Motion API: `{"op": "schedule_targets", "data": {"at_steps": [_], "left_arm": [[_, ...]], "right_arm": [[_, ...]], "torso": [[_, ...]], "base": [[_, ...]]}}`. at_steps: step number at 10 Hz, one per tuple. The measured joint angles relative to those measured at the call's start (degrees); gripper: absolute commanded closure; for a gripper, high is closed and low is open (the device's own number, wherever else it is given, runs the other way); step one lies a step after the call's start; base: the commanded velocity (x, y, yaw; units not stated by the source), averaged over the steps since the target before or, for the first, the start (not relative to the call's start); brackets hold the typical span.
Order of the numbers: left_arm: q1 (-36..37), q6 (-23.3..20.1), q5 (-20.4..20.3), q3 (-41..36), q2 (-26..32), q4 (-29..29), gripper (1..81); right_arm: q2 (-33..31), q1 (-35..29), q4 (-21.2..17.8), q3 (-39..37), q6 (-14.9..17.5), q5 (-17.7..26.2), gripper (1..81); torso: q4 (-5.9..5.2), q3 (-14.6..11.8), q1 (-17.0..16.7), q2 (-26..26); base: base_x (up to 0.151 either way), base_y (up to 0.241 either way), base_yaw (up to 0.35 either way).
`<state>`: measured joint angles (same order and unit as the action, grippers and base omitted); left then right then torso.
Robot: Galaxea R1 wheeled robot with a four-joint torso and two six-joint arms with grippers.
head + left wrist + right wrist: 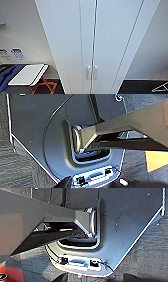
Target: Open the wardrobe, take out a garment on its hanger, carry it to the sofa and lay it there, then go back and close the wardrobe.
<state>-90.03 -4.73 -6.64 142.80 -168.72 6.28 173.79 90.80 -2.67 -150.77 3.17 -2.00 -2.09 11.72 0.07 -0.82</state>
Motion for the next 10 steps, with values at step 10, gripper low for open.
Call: {"op": "schedule_targets", "data": {"at_steps": [10], "left_arm": [[0.01,0.05,0.15,-3.74,2.82,0.00,1.0]], "right_arm": [[-4.17,-0.48,-0.02,7.89,0.00,0.05,1.0]], "torso": [[0.00,0.00,0.02,0.00]], "base": [[0.007,0.000,0.000]]}}
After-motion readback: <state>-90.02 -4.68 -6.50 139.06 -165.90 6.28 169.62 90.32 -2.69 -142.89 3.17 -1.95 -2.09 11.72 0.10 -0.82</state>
